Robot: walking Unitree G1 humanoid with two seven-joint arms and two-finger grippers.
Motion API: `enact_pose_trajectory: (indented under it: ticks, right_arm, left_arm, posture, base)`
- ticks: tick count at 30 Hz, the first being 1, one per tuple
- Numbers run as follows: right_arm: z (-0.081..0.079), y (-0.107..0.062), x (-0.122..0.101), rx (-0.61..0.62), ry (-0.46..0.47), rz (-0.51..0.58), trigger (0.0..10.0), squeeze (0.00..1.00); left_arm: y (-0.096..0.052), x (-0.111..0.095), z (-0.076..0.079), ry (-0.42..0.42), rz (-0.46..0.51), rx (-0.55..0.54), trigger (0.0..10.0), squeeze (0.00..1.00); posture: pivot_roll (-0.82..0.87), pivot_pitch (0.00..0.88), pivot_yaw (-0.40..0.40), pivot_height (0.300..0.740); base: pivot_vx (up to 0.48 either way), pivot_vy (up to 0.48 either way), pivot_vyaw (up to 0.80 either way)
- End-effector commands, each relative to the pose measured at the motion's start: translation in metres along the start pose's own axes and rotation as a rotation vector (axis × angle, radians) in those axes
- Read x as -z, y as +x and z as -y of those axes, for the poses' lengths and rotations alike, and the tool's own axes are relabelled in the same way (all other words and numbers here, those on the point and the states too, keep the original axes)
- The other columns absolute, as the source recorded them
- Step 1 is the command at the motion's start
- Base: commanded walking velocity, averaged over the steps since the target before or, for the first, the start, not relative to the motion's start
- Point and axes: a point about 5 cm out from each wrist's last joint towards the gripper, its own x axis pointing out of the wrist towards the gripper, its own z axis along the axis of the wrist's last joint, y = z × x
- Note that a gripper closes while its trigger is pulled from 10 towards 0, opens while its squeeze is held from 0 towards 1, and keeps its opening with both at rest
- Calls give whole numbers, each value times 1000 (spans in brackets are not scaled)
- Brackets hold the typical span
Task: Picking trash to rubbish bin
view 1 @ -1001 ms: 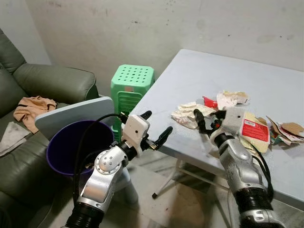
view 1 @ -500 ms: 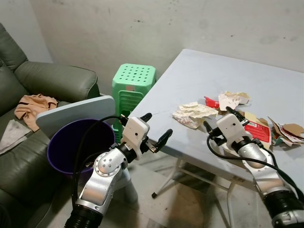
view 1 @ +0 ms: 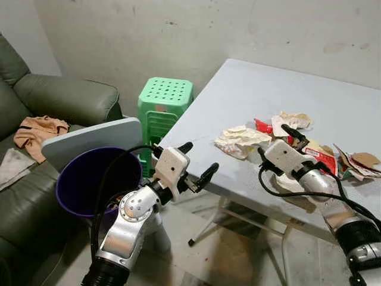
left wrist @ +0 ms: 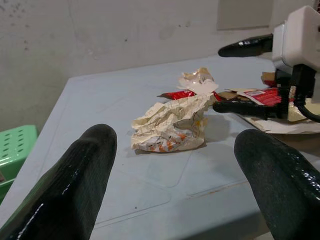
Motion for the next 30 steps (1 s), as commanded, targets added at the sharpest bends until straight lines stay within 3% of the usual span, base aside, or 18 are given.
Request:
enact_pose_trajectory:
  ticks: [1,16,17,18,19,20,21,22,24,26,28,30]
  right_arm:
    - [0,3,-2,-15,-23,9,10000,0]
    - [-5,12,-1,-77,-87,-6,10000,0]
    - [-5,14,-2,-73,-92,-8,8549,0]
    - [-5,15,-2,-71,-95,-7,8549,0]
    - [-5,16,-4,-65,-101,-2,4588,0]
    - [-5,16,-4,-65,-101,-2,4588,0]
    - [-4,16,-4,-61,-103,-2,3294,0]
    - [-3,18,-6,-53,-103,-1,4353,0]
    - [-3,19,-7,-52,-103,-1,4353,0]
    - [-2,22,-10,-46,-106,4,5216,0]
    - [-1,24,-12,-37,-114,10,3961,0]
    - [-1,24,-13,-38,-115,10,3961,0]
  left_arm:
    - [1,-3,2,18,2,4,10000,0]
    - [-2,-5,2,12,1,-11,10000,0]
    - [-2,-5,2,9,1,-17,10000,0]
    - [-2,-5,2,9,1,-18,10000,0]
    - [-2,-5,2,7,2,-20,10000,0]
    - [-2,-5,2,7,2,-20,10000,0]
    - [-2,-6,2,5,3,-20,10000,0]
    - [-2,-6,3,1,5,-18,10000,0]
    - [-2,-6,3,0,5,-17,10000,0]
    - [-1,-7,9,-7,9,4,10000,0]
    - [1,-7,16,-16,11,26,10000,0]
    - [1,-7,17,-15,11,28,10000,0]
  posture:
    - [75,34,-53,715]
    - [92,59,-70,715]
    - [93,63,-70,715]
    - [93,63,-70,715]
    - [94,69,-73,715]
    - [94,69,-73,715]
    - [94,72,-73,715]
    - [95,73,-73,715]
    - [95,73,-73,715]
    - [96,79,-74,715]
    - [97,81,-73,715]
    - [97,81,-73,715]
  base:
    - [0,0,0]
    - [0,0,0]
    - [0,0,0]
    - [0,0,0]
    - [0,0,0]
    - [0,0,0]
    - [0,0,0]
    - [0,0,0]
    - [0,0,0]
    - [0,0,0]
    - [0,0,0]
    - [0,0,0]
